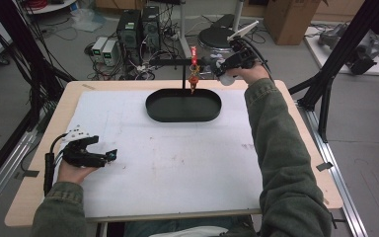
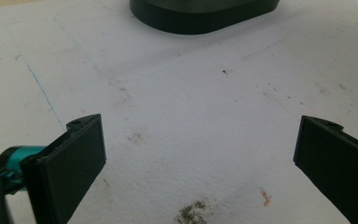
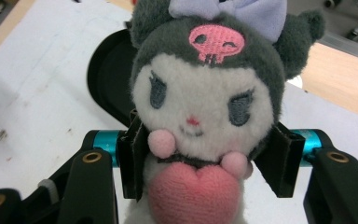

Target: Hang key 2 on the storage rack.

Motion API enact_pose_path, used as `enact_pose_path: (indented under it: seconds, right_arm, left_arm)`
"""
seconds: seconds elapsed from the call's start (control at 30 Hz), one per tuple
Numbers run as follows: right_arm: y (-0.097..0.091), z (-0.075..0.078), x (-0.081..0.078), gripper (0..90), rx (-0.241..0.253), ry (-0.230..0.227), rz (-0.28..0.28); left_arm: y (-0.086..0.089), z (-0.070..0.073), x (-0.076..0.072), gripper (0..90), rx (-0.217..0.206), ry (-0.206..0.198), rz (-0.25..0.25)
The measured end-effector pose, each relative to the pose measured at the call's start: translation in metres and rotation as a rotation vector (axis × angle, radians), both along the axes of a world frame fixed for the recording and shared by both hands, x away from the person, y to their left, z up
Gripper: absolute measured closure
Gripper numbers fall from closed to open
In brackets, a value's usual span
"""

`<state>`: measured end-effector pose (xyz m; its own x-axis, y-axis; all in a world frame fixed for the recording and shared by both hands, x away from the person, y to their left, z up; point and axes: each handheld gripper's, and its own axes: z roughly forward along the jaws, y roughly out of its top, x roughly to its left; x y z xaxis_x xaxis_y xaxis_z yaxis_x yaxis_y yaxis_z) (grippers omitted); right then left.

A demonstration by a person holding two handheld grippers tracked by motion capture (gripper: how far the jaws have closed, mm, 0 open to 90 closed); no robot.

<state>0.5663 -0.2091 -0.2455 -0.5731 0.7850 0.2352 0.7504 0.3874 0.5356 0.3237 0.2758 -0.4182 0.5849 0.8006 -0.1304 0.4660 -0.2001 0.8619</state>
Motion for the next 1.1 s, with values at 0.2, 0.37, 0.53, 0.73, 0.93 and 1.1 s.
enact_pose_path:
  seconds: [0.2, 0.37, 0.53, 0.73, 0.93, 1.1]
  right_arm:
    - [-0.004, 0.008, -0.007, 43.0, 0.05, 0.014, 0.006]
    - [-0.008, 0.015, -0.016, 43.0, 0.043, 0.031, -0.007]
    - [-0.013, 0.019, -0.02, 43.0, 0.048, 0.024, -0.012]
    - [-0.014, 0.015, -0.018, 42.9, 0.013, 0.031, -0.024]
    - [-0.009, 0.007, -0.014, 42.8, -0.035, 0.048, -0.033]
    - [-0.012, 0.0, -0.008, 42.4, -0.07, 0.059, -0.059]
  left_arm:
    - [0.0, 0.0, 0.0, 2.6, 0.003, 0.004, -0.004]
    - [0.0, 0.0, 0.0, 2.6, 0.003, 0.0, -0.003]
    - [-0.001, 0.0, 0.0, 2.6, 0.004, 0.003, -0.004]
    - [-0.001, 0.0, 0.0, 2.6, 0.003, 0.005, -0.005]
    - [0.0, 0.0, 0.0, 2.6, -0.003, 0.0, -0.002]
    - [0.001, 0.001, 0.0, 2.6, 0.0, -0.001, -0.003]
